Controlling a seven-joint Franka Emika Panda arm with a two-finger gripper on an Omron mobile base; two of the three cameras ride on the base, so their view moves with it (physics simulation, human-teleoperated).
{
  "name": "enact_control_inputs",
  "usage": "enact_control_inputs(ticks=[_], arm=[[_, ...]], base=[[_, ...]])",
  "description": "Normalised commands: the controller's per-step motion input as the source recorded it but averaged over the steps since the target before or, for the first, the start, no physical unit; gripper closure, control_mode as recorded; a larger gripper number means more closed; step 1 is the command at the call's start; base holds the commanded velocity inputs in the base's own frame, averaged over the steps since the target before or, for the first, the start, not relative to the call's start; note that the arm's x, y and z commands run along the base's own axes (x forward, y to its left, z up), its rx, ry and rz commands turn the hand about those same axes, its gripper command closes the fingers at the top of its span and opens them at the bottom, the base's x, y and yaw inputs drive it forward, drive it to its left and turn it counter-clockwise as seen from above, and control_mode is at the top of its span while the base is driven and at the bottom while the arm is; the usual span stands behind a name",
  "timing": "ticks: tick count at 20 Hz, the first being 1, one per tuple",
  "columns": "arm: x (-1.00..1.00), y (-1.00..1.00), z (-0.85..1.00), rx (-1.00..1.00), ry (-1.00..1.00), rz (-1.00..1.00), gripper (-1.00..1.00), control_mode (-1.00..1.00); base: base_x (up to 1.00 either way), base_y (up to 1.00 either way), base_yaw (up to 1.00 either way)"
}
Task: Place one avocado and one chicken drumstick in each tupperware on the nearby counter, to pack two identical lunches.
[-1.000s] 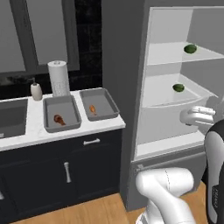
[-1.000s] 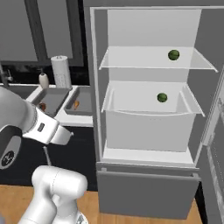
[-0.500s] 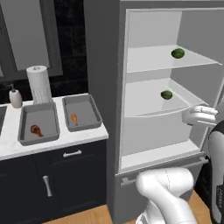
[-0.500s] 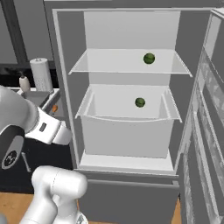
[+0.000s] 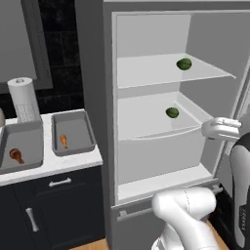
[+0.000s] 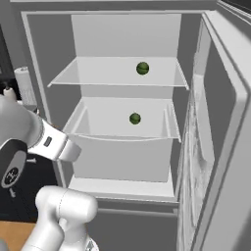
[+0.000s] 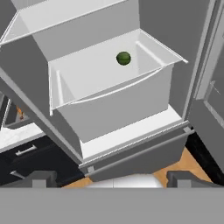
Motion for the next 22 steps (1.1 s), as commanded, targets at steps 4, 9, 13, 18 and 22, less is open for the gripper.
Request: enact_control_inputs(ticks=[4,9,13,18,22], arm=[[0.0,0.0,0.0,0.0,0.0,0.0,-1.0,1.0],[0.0,0.0,0.0,0.0,0.0,0.0,-1.0,1.0],[0.03,-0.03,0.36,0.0,-0.02,0.0,-1.0,-1.0],[-0.32,0.0,0.96,-0.06,-0.23,0.01,-1.0,-1.0],[0.0,-0.06,1.0,-0.33,-0.34,0.05,-1.0,-1.0]], base=[[0.5,-0.13,0.0],[0.65,-0.16,0.0],[0.14,-0.03,0.0],[0.0,0.0,0.0],[0.0,0.0,0.0]])
